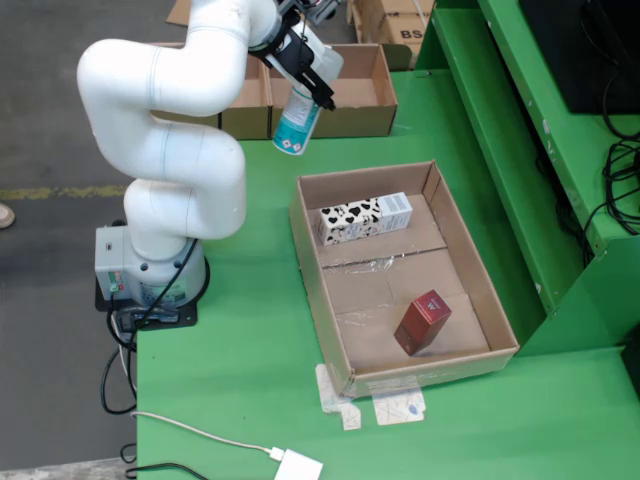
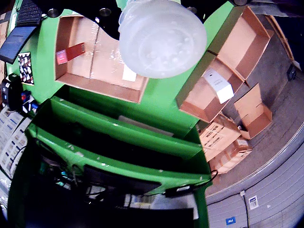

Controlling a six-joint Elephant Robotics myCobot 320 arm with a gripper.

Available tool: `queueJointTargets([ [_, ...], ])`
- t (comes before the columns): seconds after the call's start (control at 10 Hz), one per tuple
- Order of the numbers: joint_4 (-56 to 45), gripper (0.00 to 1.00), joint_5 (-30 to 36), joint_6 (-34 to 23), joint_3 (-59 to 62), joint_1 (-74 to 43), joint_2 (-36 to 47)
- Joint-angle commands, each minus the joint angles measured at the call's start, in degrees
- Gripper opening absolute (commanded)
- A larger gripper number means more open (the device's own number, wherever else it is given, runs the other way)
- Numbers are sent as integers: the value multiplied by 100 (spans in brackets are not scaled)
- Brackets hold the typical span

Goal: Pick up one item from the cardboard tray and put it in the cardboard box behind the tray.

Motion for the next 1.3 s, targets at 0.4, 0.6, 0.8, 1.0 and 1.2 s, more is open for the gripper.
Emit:
queueJointTargets([
  [0.4, 2393, 0, 205, -1922, 360, 3065, -2942],
  [0.6, 2772, 0, 186, -2058, 360, 3090, -3220],
  [0.8, 3949, 0, 107, -2414, 360, 3163, -3900],
  [1.0, 4596, 0, -70, -2554, 360, 3315, -4210],
  [1.2, 4718, 0, -116, -2542, 360, 3388, -4280],
])
